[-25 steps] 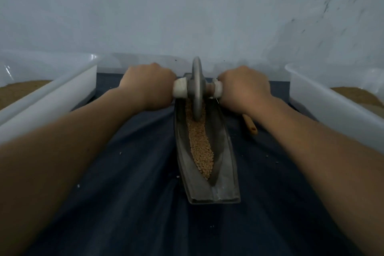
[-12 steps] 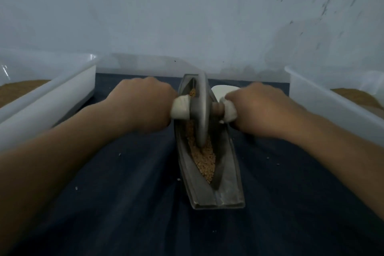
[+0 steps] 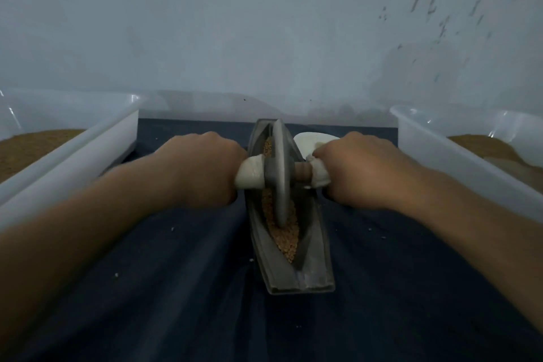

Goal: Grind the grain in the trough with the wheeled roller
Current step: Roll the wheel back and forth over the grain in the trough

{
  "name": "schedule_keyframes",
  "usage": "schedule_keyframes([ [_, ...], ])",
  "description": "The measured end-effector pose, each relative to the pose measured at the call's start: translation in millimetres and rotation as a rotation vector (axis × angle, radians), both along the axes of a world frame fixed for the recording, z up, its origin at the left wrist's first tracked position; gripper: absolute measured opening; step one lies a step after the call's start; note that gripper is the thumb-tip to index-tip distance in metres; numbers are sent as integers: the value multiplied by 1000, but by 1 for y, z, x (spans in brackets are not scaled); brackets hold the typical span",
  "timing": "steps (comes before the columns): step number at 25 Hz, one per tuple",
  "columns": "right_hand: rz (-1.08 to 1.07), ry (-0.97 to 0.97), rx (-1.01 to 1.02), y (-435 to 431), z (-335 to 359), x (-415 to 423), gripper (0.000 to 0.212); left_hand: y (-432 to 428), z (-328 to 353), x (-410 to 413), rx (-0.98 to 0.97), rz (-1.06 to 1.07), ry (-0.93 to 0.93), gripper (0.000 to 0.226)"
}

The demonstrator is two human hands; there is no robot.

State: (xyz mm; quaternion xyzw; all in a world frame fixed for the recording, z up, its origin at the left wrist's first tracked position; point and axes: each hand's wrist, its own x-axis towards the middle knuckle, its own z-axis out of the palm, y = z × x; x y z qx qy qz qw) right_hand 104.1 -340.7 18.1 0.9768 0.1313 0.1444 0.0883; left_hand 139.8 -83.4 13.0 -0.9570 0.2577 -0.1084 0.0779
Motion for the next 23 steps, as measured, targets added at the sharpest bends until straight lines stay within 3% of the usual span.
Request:
schedule_keyframes([
  [2, 4, 57, -22, -4, 5, -4, 20, 5, 4, -2, -32, -40, 179, 20],
  [4, -10, 54, -19, 0, 6, 13, 17, 2, 2, 14, -47, -19, 156, 21],
  [9, -84, -427, -4, 16, -23, 63, 9, -18, -15, 40, -77, 82, -502, 17],
  [11, -75, -485, -17, 16, -25, 54, 14, -21, -19, 30, -80, 104, -571, 27],
  [15, 6, -391, -9, 10, -18, 10, 31, -7, -15, -1, -66, 79, -362, 18],
  [19, 107, -263, -38, -8, -7, -11, 23, 6, 3, -18, -60, -9, 2, 22],
  [21, 47, -272, -56, -6, -15, 4, 21, 2, -4, -6, -57, 30, -97, 19],
  [23, -4, -421, -46, 2, -24, 33, 20, -9, -10, 14, -64, 105, -271, 14],
])
